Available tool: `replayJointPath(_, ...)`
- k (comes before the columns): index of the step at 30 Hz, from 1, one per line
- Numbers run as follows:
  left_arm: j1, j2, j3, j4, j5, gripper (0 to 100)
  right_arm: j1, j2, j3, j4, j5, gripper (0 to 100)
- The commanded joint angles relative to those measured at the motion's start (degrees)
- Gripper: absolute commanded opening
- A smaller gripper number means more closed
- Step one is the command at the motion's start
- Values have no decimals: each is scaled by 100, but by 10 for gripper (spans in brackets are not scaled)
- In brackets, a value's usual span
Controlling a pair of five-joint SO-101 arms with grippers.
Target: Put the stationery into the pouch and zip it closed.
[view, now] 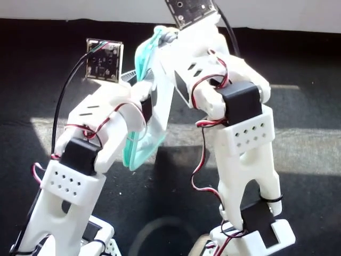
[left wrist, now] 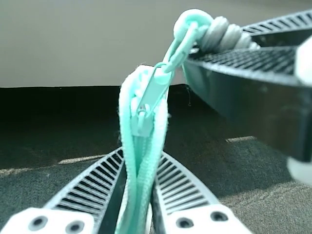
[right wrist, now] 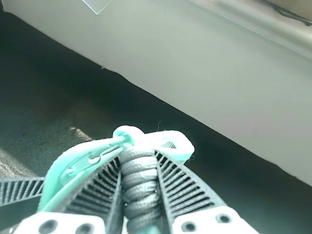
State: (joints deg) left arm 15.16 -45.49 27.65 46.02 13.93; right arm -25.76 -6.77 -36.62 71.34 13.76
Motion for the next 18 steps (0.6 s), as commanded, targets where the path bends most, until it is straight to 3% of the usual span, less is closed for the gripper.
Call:
replayJointPath(1, 13, -338, -207, 211, -53, 10, 453, 119, -295, -277, 26, 5)
replayJointPath(8, 22, -549, -207, 695, -53, 10, 716, 585, -338, -251, 9, 5)
replayJointPath(18, -4, -1147, -242, 703, -79, 10, 963, 1279, -347, -295, 0, 5)
